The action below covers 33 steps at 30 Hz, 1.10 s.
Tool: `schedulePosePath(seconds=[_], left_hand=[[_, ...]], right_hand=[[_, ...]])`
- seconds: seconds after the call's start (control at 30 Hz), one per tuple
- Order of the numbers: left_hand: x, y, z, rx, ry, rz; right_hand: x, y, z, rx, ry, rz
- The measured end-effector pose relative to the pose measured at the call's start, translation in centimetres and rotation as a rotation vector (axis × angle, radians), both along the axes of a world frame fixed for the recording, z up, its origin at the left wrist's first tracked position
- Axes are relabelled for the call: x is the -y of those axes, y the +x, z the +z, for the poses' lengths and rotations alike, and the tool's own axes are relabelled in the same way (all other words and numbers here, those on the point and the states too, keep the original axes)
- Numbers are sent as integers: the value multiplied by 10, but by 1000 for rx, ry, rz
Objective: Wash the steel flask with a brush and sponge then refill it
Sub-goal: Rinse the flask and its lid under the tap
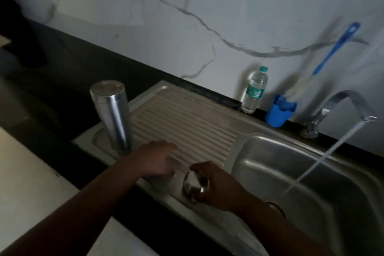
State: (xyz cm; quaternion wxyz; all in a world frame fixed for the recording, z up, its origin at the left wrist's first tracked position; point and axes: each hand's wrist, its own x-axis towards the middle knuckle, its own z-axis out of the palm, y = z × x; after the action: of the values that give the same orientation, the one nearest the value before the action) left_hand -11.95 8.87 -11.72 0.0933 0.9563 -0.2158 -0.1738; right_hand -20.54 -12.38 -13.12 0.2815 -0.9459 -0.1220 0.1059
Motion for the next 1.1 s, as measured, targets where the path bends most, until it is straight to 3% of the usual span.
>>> schedulePosePath(seconds=[0.27, 0.5, 0.63, 0.83, 0.93, 1.1], left_hand=[[-42, -13, -28, -42, -31, 90], [-42, -5, -39, 4, -303, 173], [-20, -4, -26, 87, -538, 181], [47, 2, -14, 32, -931, 118], [96, -2, -11, -93, -1112, 146], [204, -15, 9, -559, -1329, 314]], right_hand=[[-26, 16, -7, -108, -80, 65], [-23, 14, -4, -133, -19, 45], [-10, 8, 3, -108, 139, -110], [41, -7, 6, -25, 251, -402], [77, -24, 3, 12, 259, -559], [148, -54, -3, 4, 334, -844]])
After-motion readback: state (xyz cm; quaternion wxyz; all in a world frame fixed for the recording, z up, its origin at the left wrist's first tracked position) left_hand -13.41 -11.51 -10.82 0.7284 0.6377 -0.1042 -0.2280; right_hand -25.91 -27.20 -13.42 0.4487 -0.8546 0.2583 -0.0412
